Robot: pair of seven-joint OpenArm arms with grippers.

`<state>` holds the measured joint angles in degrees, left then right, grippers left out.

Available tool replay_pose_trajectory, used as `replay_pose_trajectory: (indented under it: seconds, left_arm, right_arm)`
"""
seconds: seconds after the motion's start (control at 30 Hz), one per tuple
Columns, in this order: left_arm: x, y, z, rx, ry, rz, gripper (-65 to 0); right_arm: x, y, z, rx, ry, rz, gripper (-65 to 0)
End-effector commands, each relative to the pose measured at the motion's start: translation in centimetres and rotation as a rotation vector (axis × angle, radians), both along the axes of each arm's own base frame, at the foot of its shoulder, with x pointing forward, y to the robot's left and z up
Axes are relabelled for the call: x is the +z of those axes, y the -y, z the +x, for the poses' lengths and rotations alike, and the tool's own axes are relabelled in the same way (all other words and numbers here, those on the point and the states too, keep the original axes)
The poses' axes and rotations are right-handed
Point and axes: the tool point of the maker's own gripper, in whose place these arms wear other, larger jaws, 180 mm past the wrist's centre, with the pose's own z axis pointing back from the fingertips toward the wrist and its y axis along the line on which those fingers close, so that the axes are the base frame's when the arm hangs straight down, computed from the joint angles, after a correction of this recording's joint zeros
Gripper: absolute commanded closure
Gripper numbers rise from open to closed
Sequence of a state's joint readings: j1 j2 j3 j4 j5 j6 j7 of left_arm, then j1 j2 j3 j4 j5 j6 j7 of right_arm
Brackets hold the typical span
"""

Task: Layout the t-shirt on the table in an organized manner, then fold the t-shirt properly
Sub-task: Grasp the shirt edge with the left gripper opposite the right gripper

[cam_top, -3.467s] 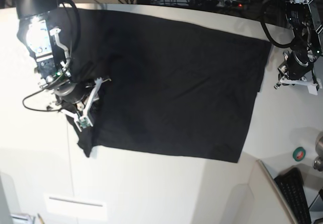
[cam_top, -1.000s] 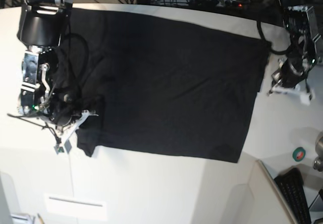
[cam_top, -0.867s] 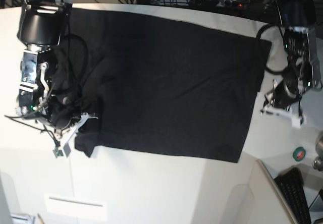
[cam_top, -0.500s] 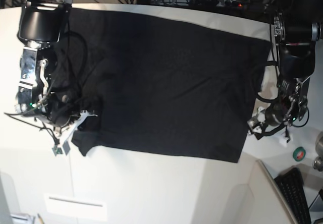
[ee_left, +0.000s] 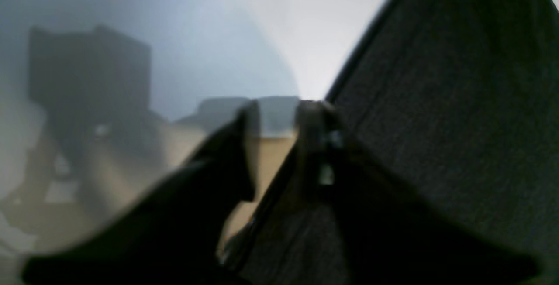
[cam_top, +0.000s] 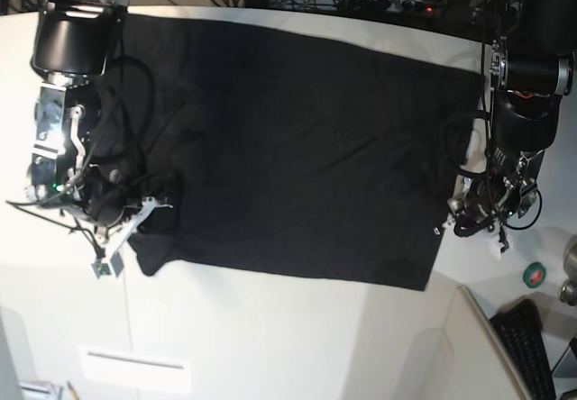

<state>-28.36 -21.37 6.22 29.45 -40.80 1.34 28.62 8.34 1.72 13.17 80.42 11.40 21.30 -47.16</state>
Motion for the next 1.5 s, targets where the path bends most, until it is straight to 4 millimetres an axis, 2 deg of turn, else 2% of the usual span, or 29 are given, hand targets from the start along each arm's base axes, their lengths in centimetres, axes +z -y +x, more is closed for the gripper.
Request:
replay_pose_trajectory:
  seconds: [0.0,0.13,0.2,0.43,0.5,0.6,0.67,0.8,1.0,1.13,1.23,1.27,1.37,1.43,1.47]
  left_arm:
    - [-0.1,1.2,0.2,-0.015,-0.018,-0.031,-8.6]
    - [-0.1,1.4,0.2,-0.018,-0.017,-0.034,-6.6]
    - [-0.1,1.4,0.2,-0.018,-0.016,-0.034,0.0]
    - [0.5,2.5,0.9,-0.103,0.032,-0.082,0.0]
    - [1.4,1.9,1.4,-0.106,0.054,-0.067,0.0]
    - [2.2,2.2,1.2,-0.147,0.061,-0.061,0.0]
    - [3.5,2.4,1.5,-0.172,0.087,-0.056,0.0]
    - [4.7,1.4,-0.1,-0.097,0.092,-0.072,0.0]
    - [6.4,1.8,-2.5,-0.121,0.097,-0.094,0.0]
    - [5.8,1.5,-2.9,-0.104,0.075,-0.102,0.0]
    - [5.6,1.2,-2.0,-0.085,0.068,-0.114,0.0]
    - [5.4,1.1,-1.9,-0.077,0.063,-0.119,-8.2]
    - [5.5,0.3,-0.5,-0.037,0.089,-0.121,-43.4]
    - [5.1,-0.3,0.2,-0.011,0.104,-0.108,-63.8]
    - [4.7,-0.1,0.5,-0.029,0.097,-0.088,-65.0]
  right_arm:
    - [1.7,0.3,1.4,-0.005,0.064,0.001,0.0]
    - [1.7,0.3,1.5,-0.005,0.066,0.000,0.0]
    - [1.7,0.3,1.5,-0.005,0.066,0.000,0.0]
    - [1.7,0.4,1.5,-0.006,0.067,-0.002,0.0]
    - [1.7,0.4,1.5,-0.006,0.067,-0.003,0.0]
    - [1.7,0.4,1.5,-0.006,0.067,-0.003,0.0]
    - [1.7,0.4,1.5,-0.006,0.067,-0.003,0.0]
    - [1.7,0.4,1.5,-0.006,0.067,-0.003,0.0]
    - [1.7,0.4,1.5,-0.006,0.067,-0.003,0.0]
    - [1.7,0.2,1.5,0.001,0.067,-0.002,0.0]
    - [1.7,0.0,1.5,0.003,0.067,0.000,0.0]
    - [1.7,0.0,1.5,0.004,0.065,0.000,0.0]
    - [1.7,0.0,1.4,0.005,0.062,0.000,0.0]
    - [1.7,0.0,1.4,0.005,0.062,0.000,0.0]
    - [1.7,0.0,1.4,0.005,0.062,0.000,0.0]
